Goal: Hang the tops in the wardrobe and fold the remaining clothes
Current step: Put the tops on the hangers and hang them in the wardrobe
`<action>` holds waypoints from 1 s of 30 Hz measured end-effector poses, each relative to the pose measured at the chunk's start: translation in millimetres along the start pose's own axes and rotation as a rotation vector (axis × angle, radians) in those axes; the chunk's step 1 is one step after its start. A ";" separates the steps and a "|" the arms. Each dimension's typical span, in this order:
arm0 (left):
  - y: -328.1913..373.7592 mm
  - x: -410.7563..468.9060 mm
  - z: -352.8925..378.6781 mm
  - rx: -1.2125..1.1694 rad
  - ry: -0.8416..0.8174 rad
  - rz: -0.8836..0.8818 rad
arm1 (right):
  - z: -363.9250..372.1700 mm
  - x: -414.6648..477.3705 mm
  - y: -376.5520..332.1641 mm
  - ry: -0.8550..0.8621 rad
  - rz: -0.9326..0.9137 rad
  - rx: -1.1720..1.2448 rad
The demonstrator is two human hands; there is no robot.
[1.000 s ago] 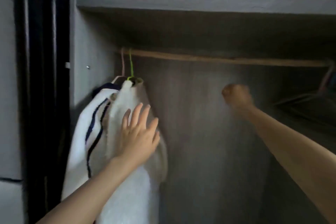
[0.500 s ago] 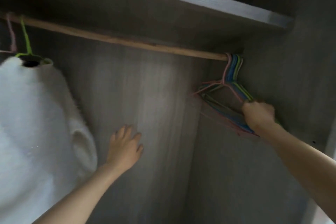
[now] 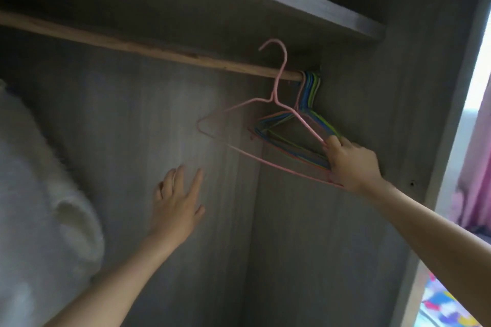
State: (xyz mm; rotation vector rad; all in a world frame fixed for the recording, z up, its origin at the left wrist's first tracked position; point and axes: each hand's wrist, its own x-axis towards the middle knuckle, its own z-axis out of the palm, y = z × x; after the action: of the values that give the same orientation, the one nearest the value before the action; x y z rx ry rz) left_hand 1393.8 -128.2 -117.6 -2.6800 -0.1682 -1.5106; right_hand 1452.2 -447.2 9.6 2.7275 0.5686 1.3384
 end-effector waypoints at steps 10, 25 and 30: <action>26.7 -48.2 48.4 -0.217 0.062 0.250 | -13.1 -166.3 21.7 0.022 -0.165 0.143; 315.6 -241.6 14.8 -0.859 -0.396 0.713 | -145.7 -497.8 131.1 -0.385 0.387 -0.362; 445.5 -281.9 -23.0 -0.961 -0.546 0.935 | -209.7 -603.4 180.1 -0.441 0.568 -0.451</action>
State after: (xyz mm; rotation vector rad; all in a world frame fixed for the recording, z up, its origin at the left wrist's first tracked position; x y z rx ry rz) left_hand 1285.0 -591.0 -346.5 -2.8509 1.8960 -0.5671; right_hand 1008.1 -847.9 -278.1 2.7263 -0.5087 0.7319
